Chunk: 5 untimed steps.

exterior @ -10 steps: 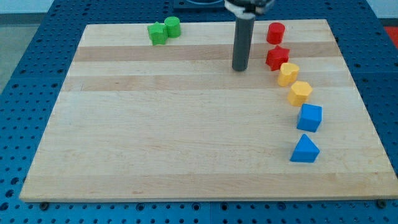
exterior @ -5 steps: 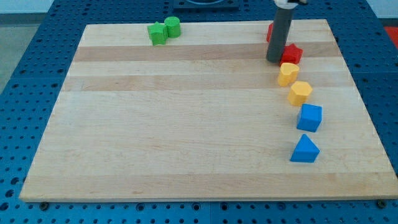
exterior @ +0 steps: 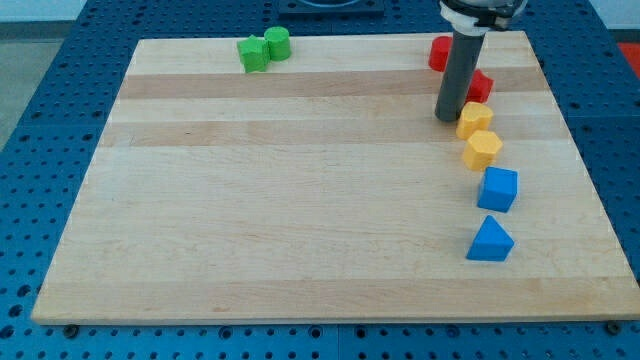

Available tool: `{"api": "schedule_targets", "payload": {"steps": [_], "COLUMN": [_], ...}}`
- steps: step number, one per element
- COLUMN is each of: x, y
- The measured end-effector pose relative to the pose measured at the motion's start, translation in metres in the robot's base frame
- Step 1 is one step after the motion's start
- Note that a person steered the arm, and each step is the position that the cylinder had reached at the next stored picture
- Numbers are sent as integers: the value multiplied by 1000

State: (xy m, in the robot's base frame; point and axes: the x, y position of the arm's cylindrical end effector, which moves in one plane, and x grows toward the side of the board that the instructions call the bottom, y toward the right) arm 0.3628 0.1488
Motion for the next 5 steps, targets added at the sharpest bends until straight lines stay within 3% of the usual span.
{"api": "schedule_targets", "payload": {"steps": [2,4,5], "x": [0,-15,-82], "y": [-31,-216,-250]}}
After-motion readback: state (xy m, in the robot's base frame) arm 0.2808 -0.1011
